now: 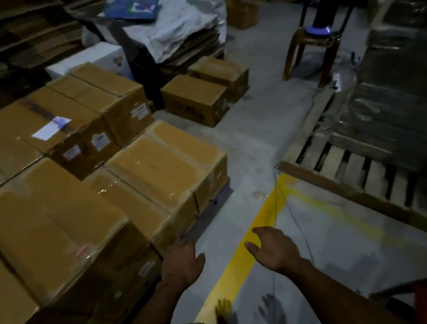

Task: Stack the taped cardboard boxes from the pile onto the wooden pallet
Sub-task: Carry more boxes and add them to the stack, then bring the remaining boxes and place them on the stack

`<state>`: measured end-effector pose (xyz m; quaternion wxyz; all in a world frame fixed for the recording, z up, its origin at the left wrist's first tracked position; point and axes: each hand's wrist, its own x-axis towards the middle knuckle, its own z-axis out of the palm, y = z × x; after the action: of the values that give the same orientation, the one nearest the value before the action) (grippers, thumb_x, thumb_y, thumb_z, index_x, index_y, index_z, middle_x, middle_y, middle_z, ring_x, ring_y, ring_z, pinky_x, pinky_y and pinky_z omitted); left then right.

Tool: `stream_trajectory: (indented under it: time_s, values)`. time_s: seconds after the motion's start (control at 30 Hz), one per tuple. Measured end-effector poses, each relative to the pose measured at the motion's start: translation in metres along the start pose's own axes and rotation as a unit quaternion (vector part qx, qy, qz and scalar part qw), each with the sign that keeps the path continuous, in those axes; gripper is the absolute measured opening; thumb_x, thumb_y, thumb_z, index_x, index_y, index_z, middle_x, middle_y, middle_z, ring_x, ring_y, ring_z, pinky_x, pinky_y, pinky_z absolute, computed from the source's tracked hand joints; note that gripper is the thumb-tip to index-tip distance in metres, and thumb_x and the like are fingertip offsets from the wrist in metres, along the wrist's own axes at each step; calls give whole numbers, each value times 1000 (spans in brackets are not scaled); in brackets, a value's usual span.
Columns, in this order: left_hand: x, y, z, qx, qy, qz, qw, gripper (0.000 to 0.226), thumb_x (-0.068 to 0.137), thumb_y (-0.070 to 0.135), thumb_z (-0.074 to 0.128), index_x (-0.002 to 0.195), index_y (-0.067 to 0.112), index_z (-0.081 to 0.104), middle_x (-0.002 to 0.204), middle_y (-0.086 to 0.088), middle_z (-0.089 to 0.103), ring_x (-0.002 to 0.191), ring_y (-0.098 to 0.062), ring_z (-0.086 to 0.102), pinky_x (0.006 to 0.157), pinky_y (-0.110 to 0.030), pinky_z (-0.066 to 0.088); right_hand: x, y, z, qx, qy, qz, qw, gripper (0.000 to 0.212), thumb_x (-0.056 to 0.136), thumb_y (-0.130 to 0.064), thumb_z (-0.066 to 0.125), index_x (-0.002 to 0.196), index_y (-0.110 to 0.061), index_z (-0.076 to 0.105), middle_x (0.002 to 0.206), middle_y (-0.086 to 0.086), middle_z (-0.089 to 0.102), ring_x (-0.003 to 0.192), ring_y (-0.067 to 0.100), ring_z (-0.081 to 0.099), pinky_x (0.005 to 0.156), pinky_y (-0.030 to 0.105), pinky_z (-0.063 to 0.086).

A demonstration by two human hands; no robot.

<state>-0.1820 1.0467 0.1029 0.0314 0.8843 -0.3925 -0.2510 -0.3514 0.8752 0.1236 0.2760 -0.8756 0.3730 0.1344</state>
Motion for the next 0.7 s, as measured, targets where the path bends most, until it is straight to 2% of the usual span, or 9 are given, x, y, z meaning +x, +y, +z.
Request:
stream_trajectory:
  time_s: [0.03, 0.13, 0.23, 0.3, 0.53, 0.6, 0.63, 0.7]
  values:
    - [16, 16, -11, 3, 12, 5, 1000, 58, 97, 50, 39, 141, 12, 46, 131, -12, 58, 117, -30, 55, 94, -38, 45, 12, 7, -21, 2, 10, -2, 1000, 61, 101, -51, 44, 151, -17, 38, 154, 5, 39, 142, 25, 35, 111, 36, 32]
    - [68, 51, -39, 2, 48, 22, 999, 53, 97, 43, 45, 142, 14, 45, 133, -12, 56, 118, -31, 53, 94, -38, 45, 52, 24, -70, 1, 42, -13, 999, 61, 101, -51, 44, 152, -17, 37, 155, 5, 38, 143, 25, 33, 112, 37, 32]
    - [124, 76, -60, -21, 80, 36, 996, 44, 93, 40, 46, 125, 12, 57, 120, -13, 60, 109, -31, 54, 87, -37, 45, 102, 40, -107, 9, 66, -14, 998, 62, 101, -52, 45, 152, -16, 37, 156, 6, 37, 144, 24, 32, 113, 36, 30]
    - [172, 92, -71, -20, 95, 40, 994, 51, 85, 42, 38, 118, 12, 60, 115, -12, 63, 104, -30, 55, 85, -36, 44, 143, 53, -128, 9, 75, -14, 997, 62, 101, -52, 45, 152, -17, 37, 157, 5, 36, 145, 23, 31, 114, 36, 28]
    - [349, 123, -107, -37, 78, 56, 995, 65, 83, 41, 34, 128, 2, 59, 128, -19, 61, 117, -38, 54, 97, -41, 43, 307, 80, -204, -11, 79, -3, 997, 64, 100, -52, 45, 152, -15, 37, 158, 8, 35, 146, 23, 29, 117, 36, 26]
    - [389, 135, -131, -41, 81, 59, 994, 75, 83, 47, 24, 132, 0, 56, 132, -21, 58, 122, -38, 53, 101, -41, 41, 345, 81, -228, -14, 65, 4, 998, 65, 100, -53, 44, 152, -15, 36, 158, 8, 35, 146, 24, 29, 118, 37, 25]
    - [407, 142, -144, -44, 72, 51, 995, 77, 84, 49, 21, 136, 2, 52, 138, -20, 54, 128, -37, 49, 106, -41, 37, 363, 82, -239, -15, 60, 8, 998, 67, 99, -56, 42, 152, -15, 36, 157, 8, 35, 146, 25, 30, 118, 38, 25]
    - [447, 150, -172, -33, 60, 32, 997, 68, 93, 48, 26, 147, 8, 39, 152, -14, 40, 141, -32, 34, 115, -37, 27, 399, 83, -263, -14, 56, 13, 998, 74, 95, -63, 35, 152, -16, 36, 157, 9, 37, 145, 25, 31, 118, 37, 25]
